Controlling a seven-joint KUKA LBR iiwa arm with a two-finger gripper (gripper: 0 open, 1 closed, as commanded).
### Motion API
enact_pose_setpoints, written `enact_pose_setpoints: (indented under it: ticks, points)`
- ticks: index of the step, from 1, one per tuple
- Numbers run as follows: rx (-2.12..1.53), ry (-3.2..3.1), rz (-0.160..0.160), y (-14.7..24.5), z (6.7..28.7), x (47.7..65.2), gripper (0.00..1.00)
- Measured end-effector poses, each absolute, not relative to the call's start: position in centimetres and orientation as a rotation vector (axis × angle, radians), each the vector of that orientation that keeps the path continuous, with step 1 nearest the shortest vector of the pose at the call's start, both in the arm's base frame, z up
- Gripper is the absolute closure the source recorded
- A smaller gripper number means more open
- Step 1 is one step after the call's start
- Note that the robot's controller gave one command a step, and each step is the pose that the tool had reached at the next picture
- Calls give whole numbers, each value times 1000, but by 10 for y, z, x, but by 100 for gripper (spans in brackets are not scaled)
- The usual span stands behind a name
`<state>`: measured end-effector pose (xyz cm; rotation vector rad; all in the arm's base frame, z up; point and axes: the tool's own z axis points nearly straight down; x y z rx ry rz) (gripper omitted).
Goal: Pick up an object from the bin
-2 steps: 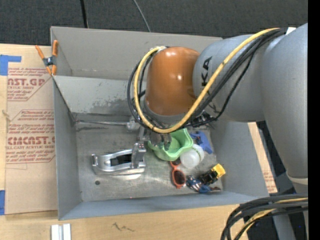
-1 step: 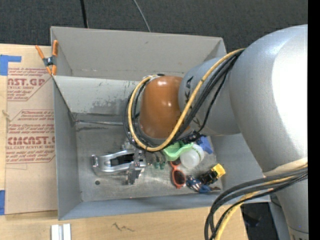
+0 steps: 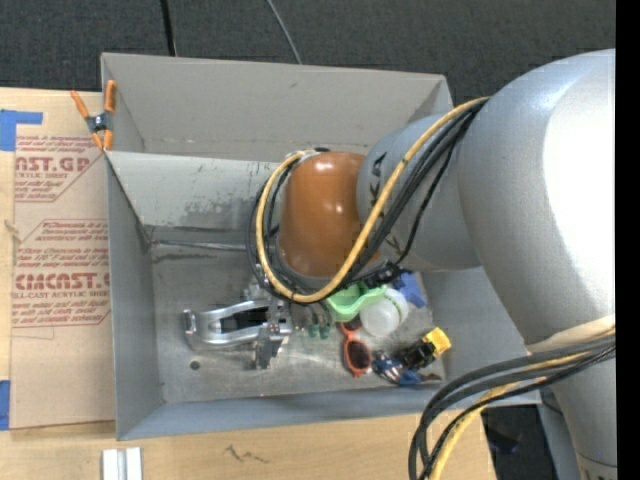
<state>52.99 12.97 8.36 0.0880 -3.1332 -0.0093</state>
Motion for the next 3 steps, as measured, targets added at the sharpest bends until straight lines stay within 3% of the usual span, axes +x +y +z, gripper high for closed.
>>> enact_pose_setpoints:
  ticks: [1, 2, 3]
  points:
    - [152, -3128, -1, 126, 111, 531, 100]
    - [262, -3121, 3, 131, 170, 530, 100]
    - [301, -3125, 1, 128, 204, 528, 100]
